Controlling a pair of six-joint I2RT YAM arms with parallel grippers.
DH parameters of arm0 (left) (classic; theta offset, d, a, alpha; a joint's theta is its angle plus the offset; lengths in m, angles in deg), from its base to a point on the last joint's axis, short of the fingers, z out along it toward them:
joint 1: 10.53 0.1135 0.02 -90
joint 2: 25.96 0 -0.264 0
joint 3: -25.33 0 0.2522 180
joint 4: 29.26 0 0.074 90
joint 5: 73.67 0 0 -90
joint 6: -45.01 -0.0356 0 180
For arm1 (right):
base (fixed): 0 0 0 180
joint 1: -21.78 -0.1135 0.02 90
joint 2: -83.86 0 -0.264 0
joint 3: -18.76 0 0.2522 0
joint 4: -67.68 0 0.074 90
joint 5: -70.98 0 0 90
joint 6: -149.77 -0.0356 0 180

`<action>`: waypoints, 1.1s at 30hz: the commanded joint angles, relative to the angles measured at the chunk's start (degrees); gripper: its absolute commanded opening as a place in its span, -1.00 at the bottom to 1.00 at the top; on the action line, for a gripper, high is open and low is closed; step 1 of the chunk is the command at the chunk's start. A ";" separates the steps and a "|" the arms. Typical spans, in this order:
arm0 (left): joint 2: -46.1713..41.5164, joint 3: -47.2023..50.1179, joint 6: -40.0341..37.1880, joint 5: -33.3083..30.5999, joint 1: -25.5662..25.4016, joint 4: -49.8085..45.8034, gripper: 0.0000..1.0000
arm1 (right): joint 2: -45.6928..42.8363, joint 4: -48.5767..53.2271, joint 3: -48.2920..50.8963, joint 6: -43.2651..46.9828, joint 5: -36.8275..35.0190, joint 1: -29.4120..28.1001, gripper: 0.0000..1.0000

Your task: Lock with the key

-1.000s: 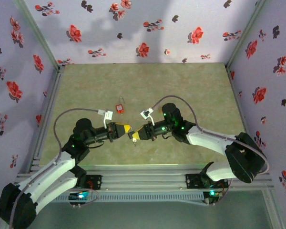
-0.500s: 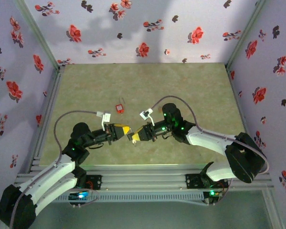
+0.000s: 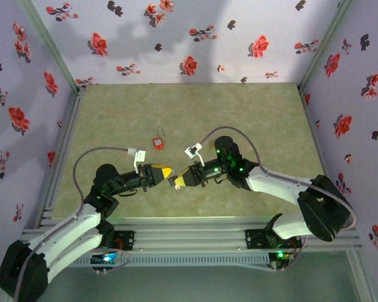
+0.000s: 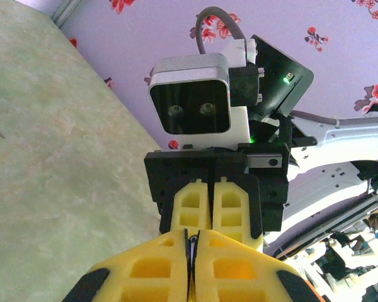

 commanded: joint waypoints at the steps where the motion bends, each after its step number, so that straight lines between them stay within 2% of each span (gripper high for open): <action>1: 1.17 1.63 0.91 1.76 0.49 0.76 -1.00 | -2.14 -6.70 -3.15 -1.56 2.69 -0.28 -1.00; 33: 4.41 3.52 2.58 3.10 -3.19 6.16 -1.00 | -0.71 -11.77 -6.77 -5.83 -0.21 3.62 -1.00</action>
